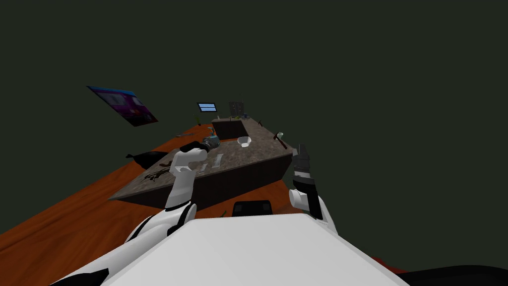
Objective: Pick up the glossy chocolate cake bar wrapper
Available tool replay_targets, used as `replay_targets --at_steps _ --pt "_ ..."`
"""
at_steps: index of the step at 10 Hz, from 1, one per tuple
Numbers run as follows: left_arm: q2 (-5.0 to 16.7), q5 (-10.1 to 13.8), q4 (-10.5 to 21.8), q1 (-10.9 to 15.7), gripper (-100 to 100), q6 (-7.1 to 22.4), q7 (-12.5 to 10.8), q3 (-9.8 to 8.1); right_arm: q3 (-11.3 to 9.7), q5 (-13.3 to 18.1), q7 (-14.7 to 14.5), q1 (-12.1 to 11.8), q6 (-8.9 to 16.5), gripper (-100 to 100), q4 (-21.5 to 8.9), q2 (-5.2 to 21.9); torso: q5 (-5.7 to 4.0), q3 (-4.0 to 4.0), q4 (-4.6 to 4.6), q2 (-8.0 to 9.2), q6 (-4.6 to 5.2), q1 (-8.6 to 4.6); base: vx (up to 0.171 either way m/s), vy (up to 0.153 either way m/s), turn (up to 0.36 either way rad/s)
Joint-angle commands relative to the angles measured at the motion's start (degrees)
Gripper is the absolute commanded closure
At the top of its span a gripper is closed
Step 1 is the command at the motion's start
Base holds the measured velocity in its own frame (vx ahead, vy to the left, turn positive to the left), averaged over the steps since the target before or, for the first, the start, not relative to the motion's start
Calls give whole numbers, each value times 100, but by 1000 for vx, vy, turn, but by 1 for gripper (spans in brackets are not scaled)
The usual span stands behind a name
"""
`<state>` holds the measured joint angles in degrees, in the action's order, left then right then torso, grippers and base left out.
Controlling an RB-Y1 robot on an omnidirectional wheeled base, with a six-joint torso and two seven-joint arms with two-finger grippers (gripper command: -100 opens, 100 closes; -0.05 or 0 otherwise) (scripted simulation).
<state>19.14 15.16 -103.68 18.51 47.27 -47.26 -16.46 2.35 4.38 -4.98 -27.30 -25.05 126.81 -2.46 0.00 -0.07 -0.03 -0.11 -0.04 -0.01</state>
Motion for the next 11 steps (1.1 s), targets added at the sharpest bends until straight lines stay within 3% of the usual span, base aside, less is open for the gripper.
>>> replay_targets --at_steps 1,2,3,4,5,7,8,10,11 --pt "29 9 132 60 -100 286 -130 -34 0 0 0 0 0 0 0 0 0 0 0 0 0 0 36 -4 13" --pt "29 9 132 60 -100 369 -130 -34 0 0 0 0 0 0 0 0 0 0 -1 0 0 1 15 0 0" --pt "86 2 366 204 -100 616 -367 -106 0 0 0 0 0 0 0 0 1 3 1 6 0 2 31 7 32" --pt "86 2 366 204 -100 763 -367 -106 0 0 0 0 0 0 0 0 1 1 0 2 -1 6 34 4 17" --pt "141 -10 571 336 -100 968 -593 -175 0 0 0 0 0 0 0 0 1 1 0 2 0 5 47 9 44" --pt "141 -10 602 336 -100 1270 -593 -175 0 0 0 0 0 0 0 0 2 -3 -2 -4 1 6 32 3 4" --pt "193 -28 839 456 -100 1449 -807 -240 0 0 0 0 0 0 0 0 1 1 0 4 0 4 34 4 38" --pt "193 -28 839 456 -100 1705 -807 -240 0 0 0 0 0 0 0 0 2 0 -1 1 0 6 27 7 17" --pt "243 -50 1076 563 -100 1899 -1009 -301 0 0 0 0 0 0 0 0 1 3 1 7 0 5 28 15 44"
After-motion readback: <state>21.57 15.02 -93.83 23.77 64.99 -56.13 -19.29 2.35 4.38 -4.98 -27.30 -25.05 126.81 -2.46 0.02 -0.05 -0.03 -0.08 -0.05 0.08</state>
